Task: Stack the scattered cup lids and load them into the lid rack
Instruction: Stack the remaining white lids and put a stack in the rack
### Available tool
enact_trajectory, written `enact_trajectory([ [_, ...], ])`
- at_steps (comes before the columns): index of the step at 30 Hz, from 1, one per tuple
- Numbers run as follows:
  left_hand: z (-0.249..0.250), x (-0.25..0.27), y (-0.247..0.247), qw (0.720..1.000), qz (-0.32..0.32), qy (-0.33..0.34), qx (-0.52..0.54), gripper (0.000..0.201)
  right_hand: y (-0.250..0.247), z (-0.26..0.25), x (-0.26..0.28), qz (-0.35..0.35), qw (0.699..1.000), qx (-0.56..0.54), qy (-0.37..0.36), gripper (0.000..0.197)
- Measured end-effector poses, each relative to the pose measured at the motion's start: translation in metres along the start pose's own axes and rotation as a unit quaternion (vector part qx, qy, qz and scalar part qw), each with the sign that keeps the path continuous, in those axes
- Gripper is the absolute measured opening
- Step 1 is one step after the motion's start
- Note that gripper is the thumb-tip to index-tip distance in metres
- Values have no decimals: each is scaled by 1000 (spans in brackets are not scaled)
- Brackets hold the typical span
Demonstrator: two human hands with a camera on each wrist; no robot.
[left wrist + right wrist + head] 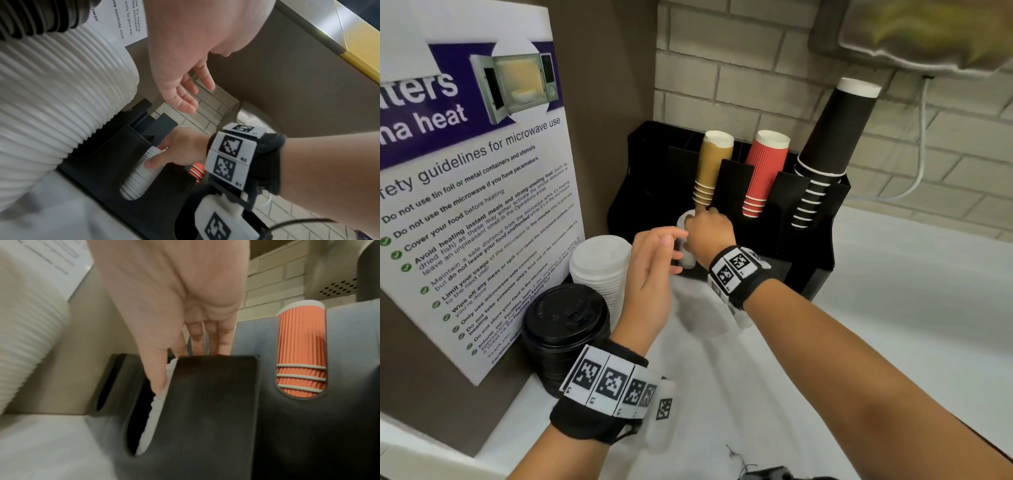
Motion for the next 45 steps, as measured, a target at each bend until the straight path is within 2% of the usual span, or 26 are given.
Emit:
enact_trajectory([
  [3,2,-1,-1,1000,-1,1,-2,26,4,-2,6,-31,999,-9,2,53],
  [5,3,-1,-1,1000,-6,2,-11,19,3,1,11,-49,998,-25,2,67],
  [8,2,-2,1,1000,-18,-3,-16,14,-11,17,28,-24,990,-139,10,75],
  [9,0,-2,1,1000,-24,-6,-16,14,-17,27,38,-4,977,-209,27,75],
  [11,-4,-1,4,999,-38,-13,-17,15,-25,52,62,28,933,-350,76,65],
  [14,-9,2,9,998,-58,-34,-14,24,-21,98,111,29,867,-466,174,35],
  [16,-11,5,14,996,-73,-44,-14,25,-10,126,145,-34,848,-461,258,24],
  [18,-12,6,18,995,-84,-50,-15,24,7,139,172,-180,840,-393,329,31],
  [20,-13,8,23,994,-90,-58,-14,23,21,145,191,-273,833,-316,364,42],
  [23,-13,11,29,993,-99,-65,-12,20,29,139,207,-277,813,-342,380,67],
  [27,-13,13,34,991,-113,-68,-4,21,40,127,206,-293,818,-351,350,88],
  [32,-12,14,34,991,-115,-68,-7,23,44,122,200,-301,836,-315,335,86],
  [36,-12,14,35,990,-124,-68,-4,22,34,129,201,-215,847,-354,334,69],
  [39,-12,16,39,984,-162,-72,-25,23,10,130,197,-130,829,-467,279,61],
  [40,-13,18,41,979,-186,-77,-30,31,0,127,194,-109,816,-512,246,59],
  [42,-15,22,46,965,-243,-92,-25,60,-20,114,189,-90,788,-586,168,57],
  [45,-14,28,54,948,-302,-101,16,91,-38,91,181,-103,753,-646,71,66],
])
Point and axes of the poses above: each hand's wrist, its own x-axis away from the middle knuckle, its own y-axis out of the palm, z = x × y, the point moved 2 cm from there along -x, towards the middle knuckle, and after that the axes turned 2 degrees about -z, right-handed, at the moved point
